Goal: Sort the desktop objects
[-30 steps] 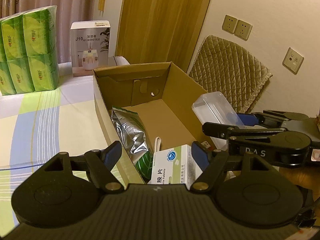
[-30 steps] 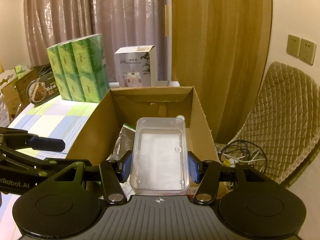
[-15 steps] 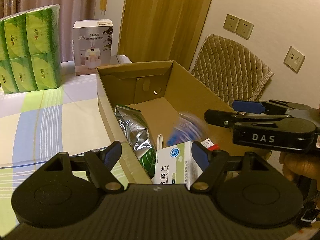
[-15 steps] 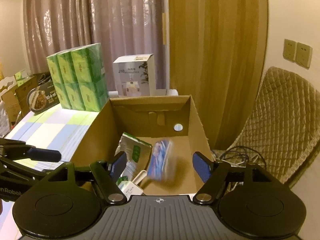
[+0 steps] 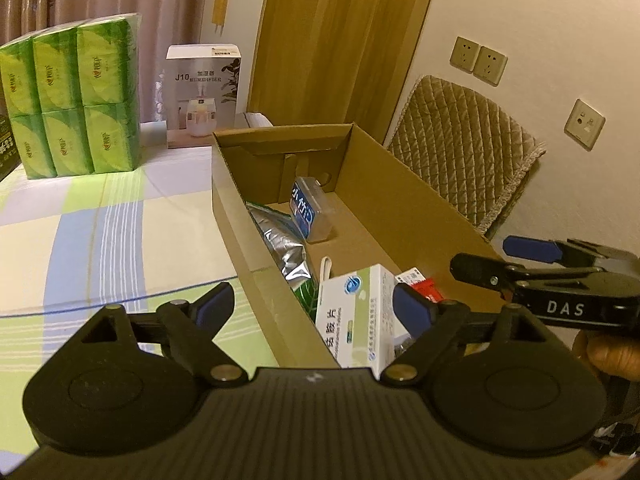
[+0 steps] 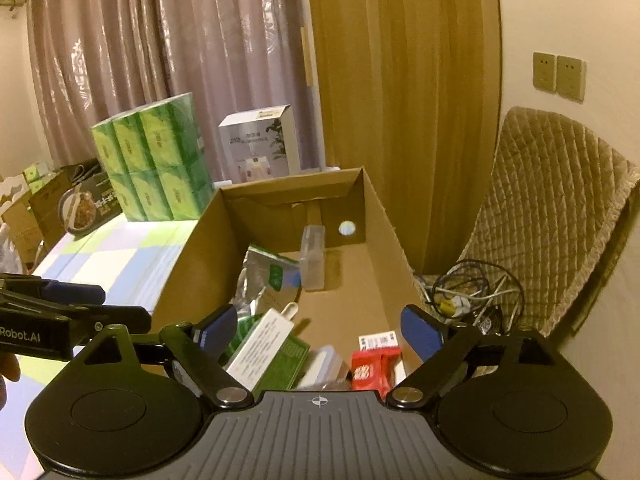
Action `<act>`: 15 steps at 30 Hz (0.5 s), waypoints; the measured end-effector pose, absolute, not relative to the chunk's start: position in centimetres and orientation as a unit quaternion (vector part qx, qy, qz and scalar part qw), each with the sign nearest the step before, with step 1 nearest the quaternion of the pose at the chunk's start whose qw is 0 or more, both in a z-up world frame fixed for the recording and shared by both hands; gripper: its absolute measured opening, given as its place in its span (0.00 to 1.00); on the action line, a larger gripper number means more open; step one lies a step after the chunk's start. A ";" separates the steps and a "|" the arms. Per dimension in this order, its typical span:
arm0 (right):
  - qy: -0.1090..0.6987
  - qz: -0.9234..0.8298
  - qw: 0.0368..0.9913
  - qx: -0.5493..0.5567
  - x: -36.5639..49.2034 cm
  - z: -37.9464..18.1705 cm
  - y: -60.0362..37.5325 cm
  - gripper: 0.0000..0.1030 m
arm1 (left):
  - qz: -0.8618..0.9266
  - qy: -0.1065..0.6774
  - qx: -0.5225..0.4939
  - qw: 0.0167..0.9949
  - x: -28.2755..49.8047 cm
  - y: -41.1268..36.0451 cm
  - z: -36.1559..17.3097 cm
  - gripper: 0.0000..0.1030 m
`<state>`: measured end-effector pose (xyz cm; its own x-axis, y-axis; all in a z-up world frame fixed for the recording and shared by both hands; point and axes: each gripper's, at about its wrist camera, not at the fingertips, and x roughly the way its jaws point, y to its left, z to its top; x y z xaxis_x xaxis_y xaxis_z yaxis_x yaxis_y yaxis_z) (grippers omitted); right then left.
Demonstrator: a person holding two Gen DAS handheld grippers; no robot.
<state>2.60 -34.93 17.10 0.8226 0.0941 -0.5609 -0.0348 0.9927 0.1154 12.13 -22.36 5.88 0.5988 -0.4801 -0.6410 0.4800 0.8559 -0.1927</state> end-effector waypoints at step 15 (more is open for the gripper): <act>0.295 0.042 0.952 0.072 -4.0 19.5 -32.9 0.98 | -0.234 0.365 0.006 0.901 6.3 -20.0 7.8 0.98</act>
